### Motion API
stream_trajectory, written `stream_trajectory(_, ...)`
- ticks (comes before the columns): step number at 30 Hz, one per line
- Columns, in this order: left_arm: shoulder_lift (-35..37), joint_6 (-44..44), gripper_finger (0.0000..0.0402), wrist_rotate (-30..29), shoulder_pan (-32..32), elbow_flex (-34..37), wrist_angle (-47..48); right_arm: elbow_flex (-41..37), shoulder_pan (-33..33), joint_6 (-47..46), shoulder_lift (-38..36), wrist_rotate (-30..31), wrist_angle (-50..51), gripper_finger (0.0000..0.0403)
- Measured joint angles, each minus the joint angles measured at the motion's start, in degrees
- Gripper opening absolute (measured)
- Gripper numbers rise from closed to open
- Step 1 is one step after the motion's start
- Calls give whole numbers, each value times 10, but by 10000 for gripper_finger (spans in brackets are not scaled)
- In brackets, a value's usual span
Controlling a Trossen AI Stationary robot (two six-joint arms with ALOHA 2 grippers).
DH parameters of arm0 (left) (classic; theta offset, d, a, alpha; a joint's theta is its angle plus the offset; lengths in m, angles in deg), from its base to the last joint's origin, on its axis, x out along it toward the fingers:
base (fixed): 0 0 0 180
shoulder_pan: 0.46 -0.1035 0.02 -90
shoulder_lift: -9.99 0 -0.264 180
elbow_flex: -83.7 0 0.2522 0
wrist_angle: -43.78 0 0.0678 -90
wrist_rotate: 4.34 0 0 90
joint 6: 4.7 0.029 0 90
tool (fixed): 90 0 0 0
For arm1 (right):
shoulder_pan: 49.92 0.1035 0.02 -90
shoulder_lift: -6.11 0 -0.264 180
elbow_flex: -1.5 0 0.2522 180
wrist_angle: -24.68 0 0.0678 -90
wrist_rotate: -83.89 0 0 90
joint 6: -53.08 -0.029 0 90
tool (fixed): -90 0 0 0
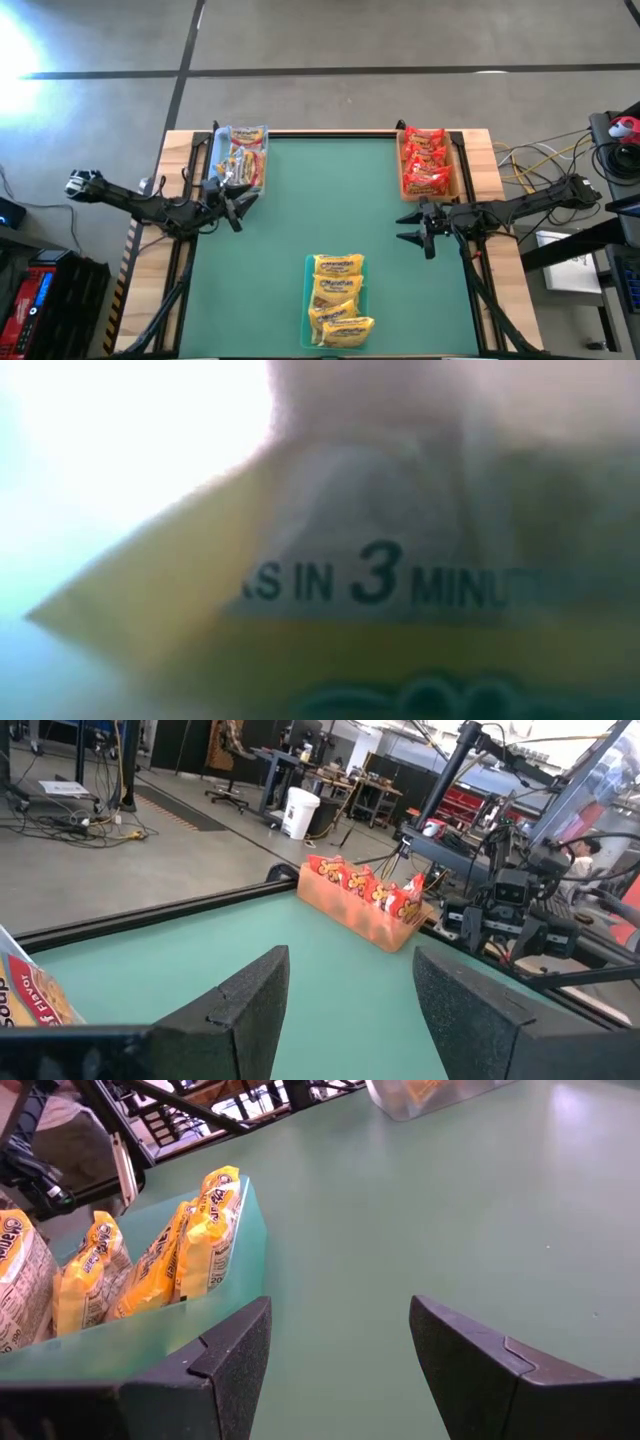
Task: Sort Maruchan noodles
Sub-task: Return to Home Position
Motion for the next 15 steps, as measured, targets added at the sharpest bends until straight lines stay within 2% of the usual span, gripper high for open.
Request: stream_trajectory(15, -43, 0, 199, 0, 0, 0, 0, 0, 0, 0, 0, 0, 0, 226)
